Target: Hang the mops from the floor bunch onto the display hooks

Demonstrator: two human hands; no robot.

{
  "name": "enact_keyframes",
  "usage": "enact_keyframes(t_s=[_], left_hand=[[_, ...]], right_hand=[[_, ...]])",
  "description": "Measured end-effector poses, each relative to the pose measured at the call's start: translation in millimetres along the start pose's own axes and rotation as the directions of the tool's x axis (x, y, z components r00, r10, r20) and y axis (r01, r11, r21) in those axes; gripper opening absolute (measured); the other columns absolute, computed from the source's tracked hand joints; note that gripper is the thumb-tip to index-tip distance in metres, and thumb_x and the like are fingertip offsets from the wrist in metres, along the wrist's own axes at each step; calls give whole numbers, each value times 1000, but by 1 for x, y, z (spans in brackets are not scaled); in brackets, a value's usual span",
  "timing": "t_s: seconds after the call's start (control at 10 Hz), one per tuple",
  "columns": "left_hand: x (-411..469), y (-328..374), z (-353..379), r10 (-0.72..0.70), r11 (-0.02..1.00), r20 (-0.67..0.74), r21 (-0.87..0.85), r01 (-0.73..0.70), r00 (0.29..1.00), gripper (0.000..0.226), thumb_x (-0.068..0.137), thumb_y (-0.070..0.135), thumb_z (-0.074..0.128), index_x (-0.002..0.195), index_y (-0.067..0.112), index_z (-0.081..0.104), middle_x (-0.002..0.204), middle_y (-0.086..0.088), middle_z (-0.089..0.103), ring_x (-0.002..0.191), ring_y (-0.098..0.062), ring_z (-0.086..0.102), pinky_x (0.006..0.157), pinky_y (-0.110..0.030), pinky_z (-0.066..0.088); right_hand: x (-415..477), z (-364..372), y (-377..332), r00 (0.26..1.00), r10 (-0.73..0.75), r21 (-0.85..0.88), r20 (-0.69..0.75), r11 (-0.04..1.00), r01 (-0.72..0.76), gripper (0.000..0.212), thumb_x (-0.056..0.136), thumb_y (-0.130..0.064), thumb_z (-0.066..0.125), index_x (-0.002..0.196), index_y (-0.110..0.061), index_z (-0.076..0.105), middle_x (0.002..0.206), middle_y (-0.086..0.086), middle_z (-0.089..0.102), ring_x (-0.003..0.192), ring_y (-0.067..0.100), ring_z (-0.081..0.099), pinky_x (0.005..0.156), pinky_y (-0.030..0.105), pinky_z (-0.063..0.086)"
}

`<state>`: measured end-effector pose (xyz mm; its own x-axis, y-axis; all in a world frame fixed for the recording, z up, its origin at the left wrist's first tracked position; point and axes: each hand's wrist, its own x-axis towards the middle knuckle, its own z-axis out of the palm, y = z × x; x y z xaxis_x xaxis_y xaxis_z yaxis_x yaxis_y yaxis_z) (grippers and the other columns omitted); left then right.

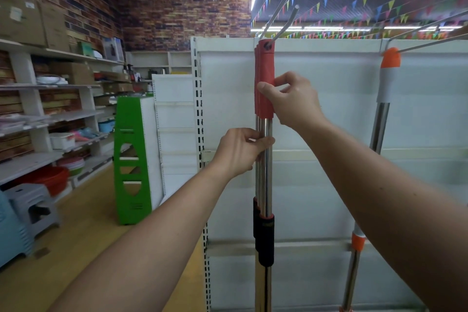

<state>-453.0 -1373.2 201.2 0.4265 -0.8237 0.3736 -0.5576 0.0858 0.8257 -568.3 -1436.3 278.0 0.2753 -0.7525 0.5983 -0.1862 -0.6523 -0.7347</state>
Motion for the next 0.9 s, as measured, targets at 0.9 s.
enact_keyframes(t_s=[0.9], left_hand=[[-123,2,-4,-62,990,20,-125,64,998,43,100,43,57,138,23,59,131,2,65,122,-18,63,104,-41,51]], right_hand=[[-134,-42,29,896,324,208,305,895,-395,31,95,-45,67,117,-23,65,117,-1,73,100,21,74,92,51,60]])
